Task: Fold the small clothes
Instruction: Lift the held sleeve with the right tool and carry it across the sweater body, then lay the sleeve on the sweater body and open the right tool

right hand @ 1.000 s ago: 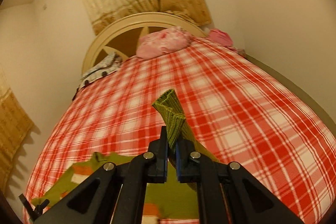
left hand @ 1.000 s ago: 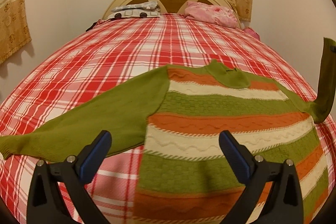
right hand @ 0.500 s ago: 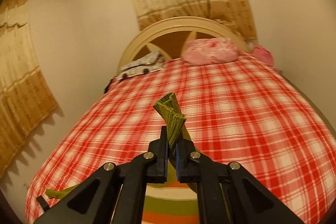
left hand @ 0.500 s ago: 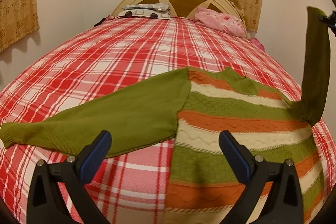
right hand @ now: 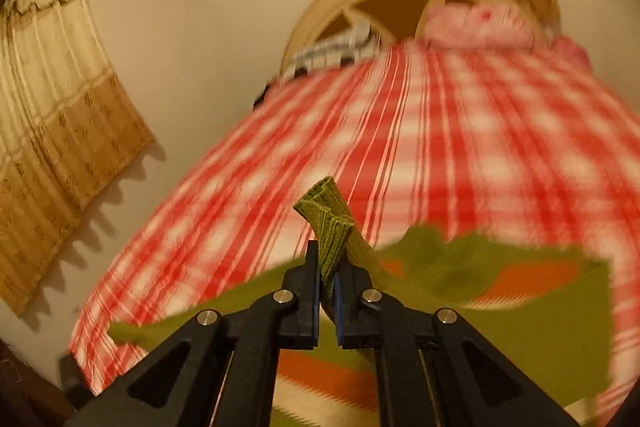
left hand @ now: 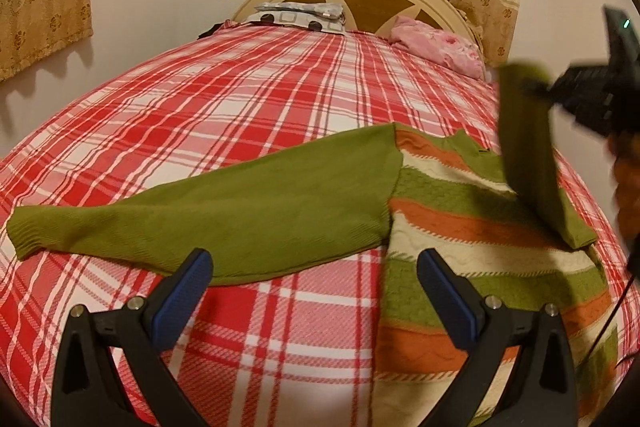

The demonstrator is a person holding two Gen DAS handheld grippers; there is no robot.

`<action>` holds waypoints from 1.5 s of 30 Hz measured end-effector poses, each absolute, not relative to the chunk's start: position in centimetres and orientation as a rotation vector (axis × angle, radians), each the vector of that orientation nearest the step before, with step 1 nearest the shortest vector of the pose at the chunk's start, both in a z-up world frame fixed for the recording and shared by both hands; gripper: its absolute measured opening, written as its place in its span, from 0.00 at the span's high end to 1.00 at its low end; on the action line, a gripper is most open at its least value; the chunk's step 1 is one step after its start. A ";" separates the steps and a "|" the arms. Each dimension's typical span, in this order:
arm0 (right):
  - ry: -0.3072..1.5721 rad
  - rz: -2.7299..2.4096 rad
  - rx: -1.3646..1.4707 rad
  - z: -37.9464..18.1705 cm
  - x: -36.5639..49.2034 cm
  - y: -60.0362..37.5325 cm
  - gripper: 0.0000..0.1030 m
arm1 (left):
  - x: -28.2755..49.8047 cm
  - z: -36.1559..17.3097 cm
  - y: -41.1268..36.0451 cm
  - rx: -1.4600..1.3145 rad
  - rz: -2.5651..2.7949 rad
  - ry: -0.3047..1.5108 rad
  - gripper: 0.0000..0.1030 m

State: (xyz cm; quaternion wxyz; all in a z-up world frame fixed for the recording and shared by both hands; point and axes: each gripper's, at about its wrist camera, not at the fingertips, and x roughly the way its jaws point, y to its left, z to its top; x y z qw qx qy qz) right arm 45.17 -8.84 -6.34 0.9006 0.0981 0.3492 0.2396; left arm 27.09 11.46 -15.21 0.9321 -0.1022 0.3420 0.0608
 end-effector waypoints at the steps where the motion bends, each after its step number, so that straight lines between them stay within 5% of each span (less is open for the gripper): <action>1: 0.747 0.502 0.199 -7.9 45.0 -8.0 0.95 | 27.1 -15.3 11.6 -0.205 0.130 0.702 0.00; 8: 0.977 0.643 0.168 -16.4 45.0 -4.6 0.91 | 27.3 -15.5 11.9 -0.188 0.148 0.717 0.00; 12: 0.993 0.712 0.128 -16.7 43.0 -6.5 0.45 | 27.7 -14.9 11.0 -0.151 0.137 0.710 0.00; 22: 0.854 0.326 0.073 -12.7 42.1 -24.1 0.44 | 31.1 -13.2 6.7 -0.027 0.090 0.695 0.00; 27: 0.911 0.224 0.223 -15.2 43.6 -30.4 0.44 | 32.1 -14.4 5.3 -0.019 0.078 0.733 0.00; 45: 0.999 0.594 -0.014 -16.6 42.6 -13.3 0.43 | 31.1 -13.9 8.3 0.037 0.212 0.699 0.00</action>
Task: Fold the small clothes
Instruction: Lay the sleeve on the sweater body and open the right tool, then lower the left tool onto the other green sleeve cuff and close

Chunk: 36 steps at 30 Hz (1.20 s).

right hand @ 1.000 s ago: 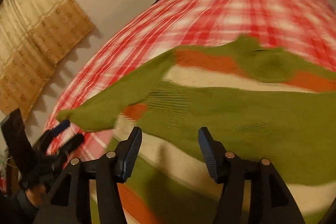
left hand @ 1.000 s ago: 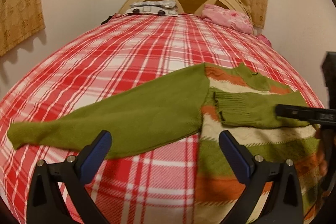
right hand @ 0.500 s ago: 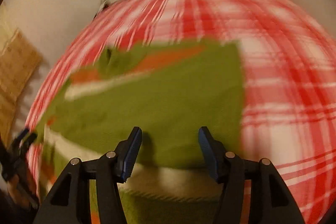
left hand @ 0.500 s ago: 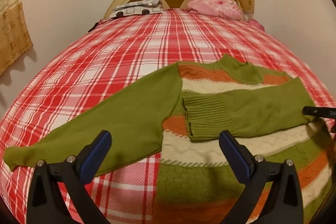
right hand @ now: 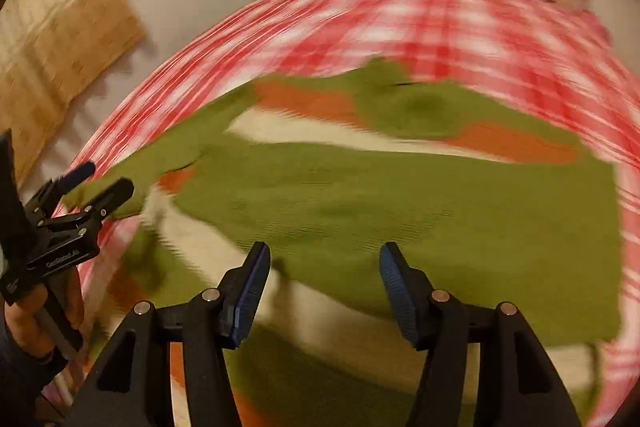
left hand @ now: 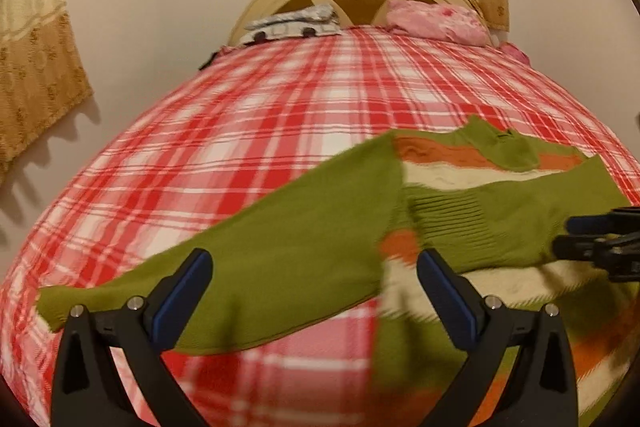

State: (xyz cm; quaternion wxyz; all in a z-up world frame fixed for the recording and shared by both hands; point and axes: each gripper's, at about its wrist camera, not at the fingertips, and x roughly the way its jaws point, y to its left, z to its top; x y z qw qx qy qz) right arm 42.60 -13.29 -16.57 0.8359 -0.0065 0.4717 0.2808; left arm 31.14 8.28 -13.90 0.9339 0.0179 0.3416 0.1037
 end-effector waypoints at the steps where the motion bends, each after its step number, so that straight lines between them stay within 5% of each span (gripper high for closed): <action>1: 1.019 0.611 -0.004 -17.1 42.8 -12.1 0.43 | 30.5 -13.8 9.2 0.033 0.227 0.698 0.00; 17: 1.045 0.709 -0.058 -17.9 42.4 -4.0 0.43 | 24.1 -15.5 24.0 -0.121 0.503 0.737 0.00; 30: 0.889 0.680 -0.298 -18.9 36.3 -2.5 0.41 | 18.3 -17.0 30.6 -0.390 0.652 0.699 0.00; 36: 0.887 0.679 -0.281 -19.2 36.6 -2.8 0.38 | 18.0 -17.5 31.5 -0.565 0.596 0.684 0.18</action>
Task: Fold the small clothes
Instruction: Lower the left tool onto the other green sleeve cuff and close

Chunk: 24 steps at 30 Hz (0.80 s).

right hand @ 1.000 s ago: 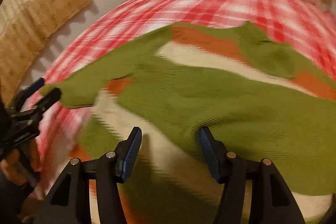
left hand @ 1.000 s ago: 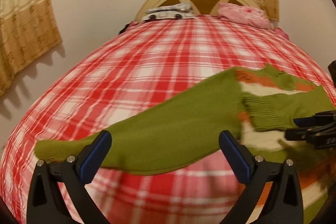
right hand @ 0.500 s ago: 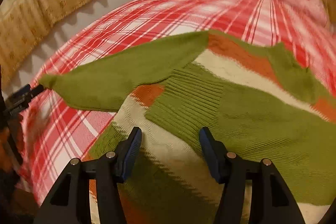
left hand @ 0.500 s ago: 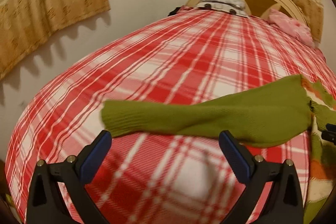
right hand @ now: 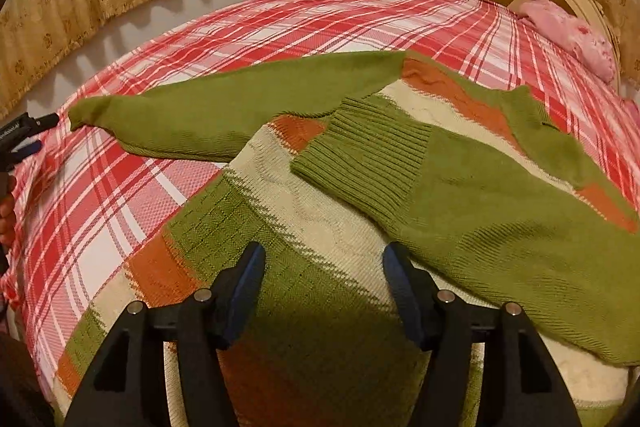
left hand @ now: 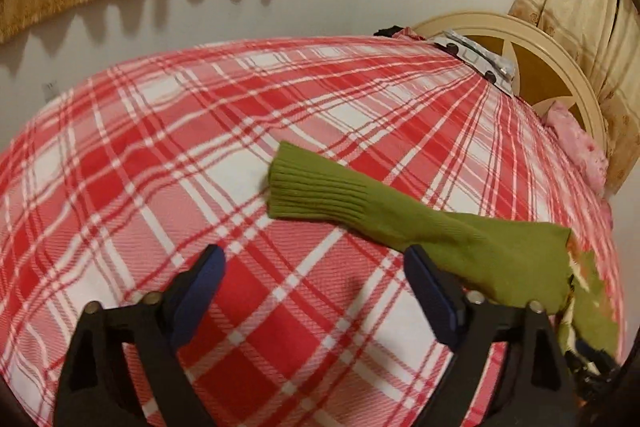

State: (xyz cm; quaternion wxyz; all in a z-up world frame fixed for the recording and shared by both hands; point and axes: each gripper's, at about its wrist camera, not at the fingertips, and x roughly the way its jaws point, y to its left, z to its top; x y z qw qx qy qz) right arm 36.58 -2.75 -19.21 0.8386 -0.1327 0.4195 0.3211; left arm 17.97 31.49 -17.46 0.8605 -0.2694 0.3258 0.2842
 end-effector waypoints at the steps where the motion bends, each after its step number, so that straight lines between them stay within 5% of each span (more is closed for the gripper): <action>1: 0.885 0.681 -0.278 -19.2 36.4 -2.8 0.38 | 18.3 -17.6 31.7 -0.576 0.588 0.685 0.25; 18: 0.861 0.676 -0.279 -19.3 35.8 -2.8 0.36 | 21.4 -19.0 37.1 -0.664 0.567 0.719 0.16; 21: 0.861 0.675 -0.281 -19.3 35.8 -2.8 0.36 | 21.4 -19.2 37.4 -0.689 0.553 0.710 0.18; 24: 0.861 0.675 -0.279 -19.3 35.8 -2.8 0.36 | 21.5 -19.1 37.8 -0.695 0.527 0.699 0.33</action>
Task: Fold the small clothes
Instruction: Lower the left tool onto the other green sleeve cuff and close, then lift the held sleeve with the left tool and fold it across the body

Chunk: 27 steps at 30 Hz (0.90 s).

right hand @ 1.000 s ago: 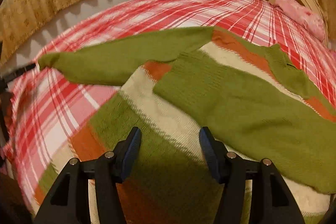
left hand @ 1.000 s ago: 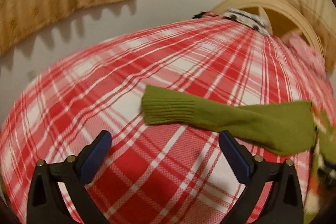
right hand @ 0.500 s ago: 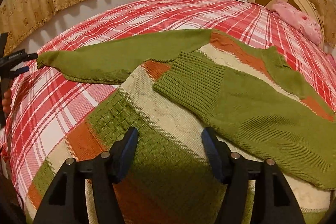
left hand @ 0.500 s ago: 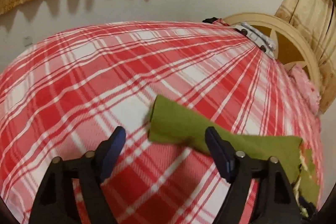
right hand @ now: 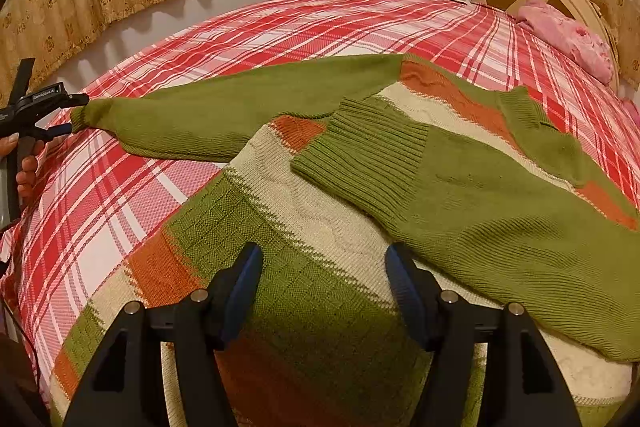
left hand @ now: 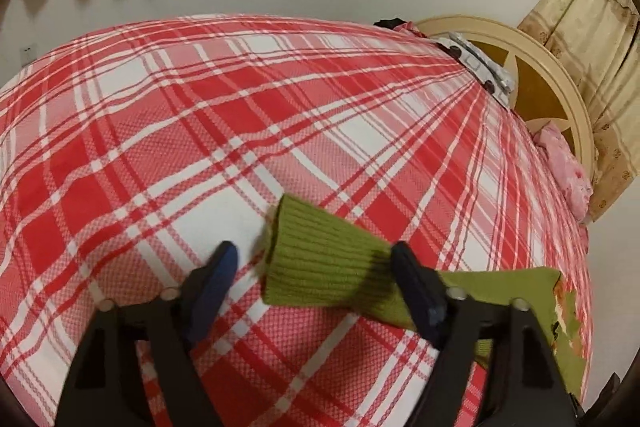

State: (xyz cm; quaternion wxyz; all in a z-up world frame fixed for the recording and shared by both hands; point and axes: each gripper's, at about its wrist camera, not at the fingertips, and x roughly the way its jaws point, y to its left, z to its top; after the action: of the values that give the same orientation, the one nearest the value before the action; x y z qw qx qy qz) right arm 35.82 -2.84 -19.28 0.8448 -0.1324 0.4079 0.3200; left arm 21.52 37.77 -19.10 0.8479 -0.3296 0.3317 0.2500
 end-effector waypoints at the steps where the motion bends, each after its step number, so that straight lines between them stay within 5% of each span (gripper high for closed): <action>1: 0.861 0.675 -0.280 -19.3 35.8 -2.8 0.36 | 21.6 -19.2 37.9 -0.701 0.508 0.702 0.41; 5: 0.857 0.672 -0.282 -19.3 35.8 -2.8 0.36 | 21.6 -19.4 37.9 -0.711 0.494 0.708 0.45; 10: 0.852 0.668 -0.286 -19.3 35.8 -2.7 0.36 | 21.1 -18.8 37.8 -0.701 0.462 0.681 0.89; 27: 0.844 0.659 -0.292 -19.3 35.7 -2.6 0.35 | 20.5 -10.3 35.4 -0.727 0.258 0.488 0.92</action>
State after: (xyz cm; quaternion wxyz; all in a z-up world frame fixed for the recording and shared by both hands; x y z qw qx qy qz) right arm 35.67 -2.58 -19.31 0.8500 -0.1388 0.4005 0.3127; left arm 20.48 35.38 -10.28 0.8977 -0.3511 0.2354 0.1246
